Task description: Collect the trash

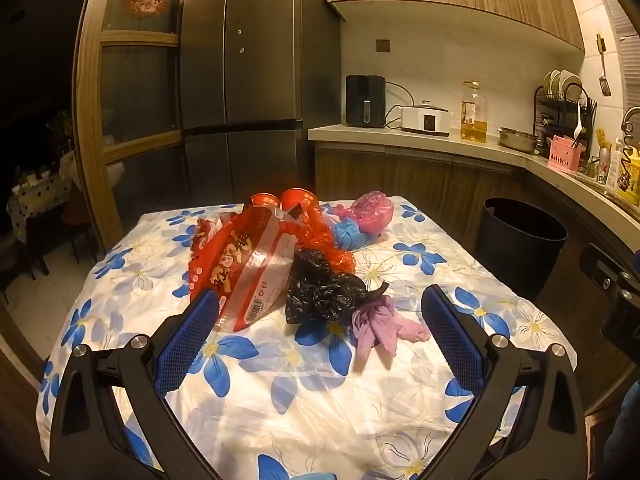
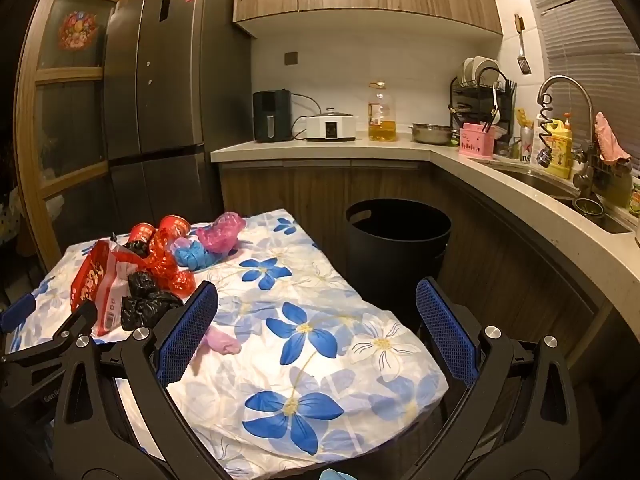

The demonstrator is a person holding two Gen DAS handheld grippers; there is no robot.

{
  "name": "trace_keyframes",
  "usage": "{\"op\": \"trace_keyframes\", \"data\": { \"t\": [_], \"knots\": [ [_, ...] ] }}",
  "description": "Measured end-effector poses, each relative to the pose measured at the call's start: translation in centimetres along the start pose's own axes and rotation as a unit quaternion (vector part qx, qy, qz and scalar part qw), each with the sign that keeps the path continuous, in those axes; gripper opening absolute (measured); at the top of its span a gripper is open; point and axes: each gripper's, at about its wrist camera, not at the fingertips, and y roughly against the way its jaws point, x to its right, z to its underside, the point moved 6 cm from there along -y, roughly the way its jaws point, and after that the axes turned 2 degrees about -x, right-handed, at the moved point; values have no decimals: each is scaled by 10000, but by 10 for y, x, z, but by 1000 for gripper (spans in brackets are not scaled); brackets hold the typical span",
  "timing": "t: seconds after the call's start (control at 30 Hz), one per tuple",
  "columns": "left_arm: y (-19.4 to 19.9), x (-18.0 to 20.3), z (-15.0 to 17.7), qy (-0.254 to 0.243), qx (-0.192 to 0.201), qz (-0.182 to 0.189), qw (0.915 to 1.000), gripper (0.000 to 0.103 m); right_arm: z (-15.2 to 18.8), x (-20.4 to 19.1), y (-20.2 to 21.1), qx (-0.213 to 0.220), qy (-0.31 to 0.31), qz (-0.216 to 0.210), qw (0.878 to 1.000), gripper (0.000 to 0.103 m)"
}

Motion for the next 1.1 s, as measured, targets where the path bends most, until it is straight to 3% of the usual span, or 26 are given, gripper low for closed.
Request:
{"op": "trace_keyframes", "data": {
  "t": [1.1],
  "knots": [
    [5,1,0,149,28,190,9997,98,0,-3,0,7,12,9,10000,98]
  ]
}}
